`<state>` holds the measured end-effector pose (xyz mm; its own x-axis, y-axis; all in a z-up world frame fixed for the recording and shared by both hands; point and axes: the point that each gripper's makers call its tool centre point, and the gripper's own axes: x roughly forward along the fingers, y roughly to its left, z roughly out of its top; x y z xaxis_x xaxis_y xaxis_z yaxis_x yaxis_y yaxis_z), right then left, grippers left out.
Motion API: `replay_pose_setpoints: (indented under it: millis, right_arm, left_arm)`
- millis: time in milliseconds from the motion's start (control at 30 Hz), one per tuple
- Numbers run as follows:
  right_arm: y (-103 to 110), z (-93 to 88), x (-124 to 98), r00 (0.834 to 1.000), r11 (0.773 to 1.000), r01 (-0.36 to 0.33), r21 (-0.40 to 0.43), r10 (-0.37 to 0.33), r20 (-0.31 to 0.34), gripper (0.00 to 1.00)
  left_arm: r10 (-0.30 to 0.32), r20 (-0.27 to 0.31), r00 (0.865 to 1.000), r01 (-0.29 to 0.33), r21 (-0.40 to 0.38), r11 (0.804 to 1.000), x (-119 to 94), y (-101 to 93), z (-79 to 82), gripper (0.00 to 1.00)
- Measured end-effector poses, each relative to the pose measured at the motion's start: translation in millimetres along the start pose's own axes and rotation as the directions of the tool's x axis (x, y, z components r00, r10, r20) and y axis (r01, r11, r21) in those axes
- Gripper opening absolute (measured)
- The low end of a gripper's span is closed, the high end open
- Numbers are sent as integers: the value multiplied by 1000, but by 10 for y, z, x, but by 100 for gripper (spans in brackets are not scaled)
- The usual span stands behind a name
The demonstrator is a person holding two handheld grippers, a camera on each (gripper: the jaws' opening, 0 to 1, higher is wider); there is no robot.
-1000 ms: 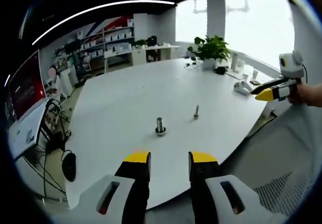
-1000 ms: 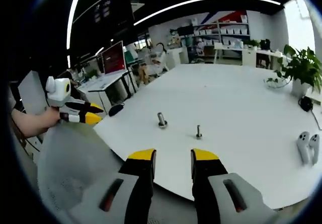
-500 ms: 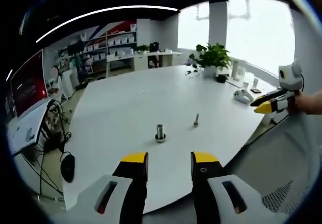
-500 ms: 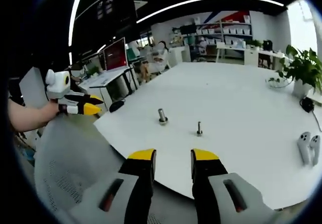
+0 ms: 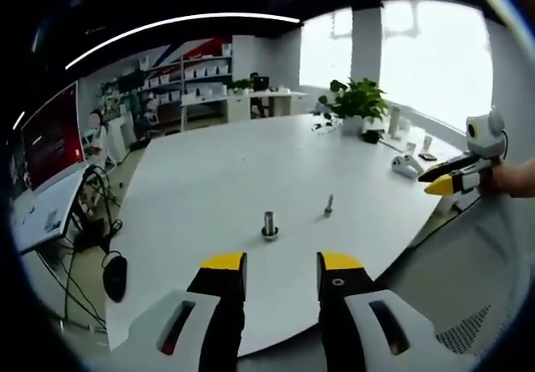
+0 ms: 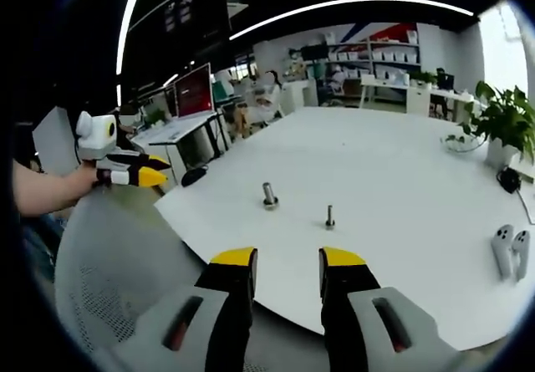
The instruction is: Place the washer onto the threaded stud by aligning its center hole with the stud, sliding it down to the base, and recovering from edge contact or off-axis alignment until the washer reaches the visible bottom stop.
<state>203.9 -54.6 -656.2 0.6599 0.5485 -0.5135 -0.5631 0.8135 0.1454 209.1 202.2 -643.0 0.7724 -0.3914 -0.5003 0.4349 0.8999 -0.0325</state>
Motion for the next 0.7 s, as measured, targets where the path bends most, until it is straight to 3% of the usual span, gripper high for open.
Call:
replay_pose_setpoints:
  millis: [133,700]
  right_arm:
    - [-13,-17,10,1000,1000,-1,16,1,-2,36]
    - [-33,25,-10,1000,1000,11,10,-11,17,34]
  left_arm:
    - [8,12,1000,-8,-2,1000,-7,15,31,30]
    - [5,-27,1000,-5,12,1000,30,1,-43,29]
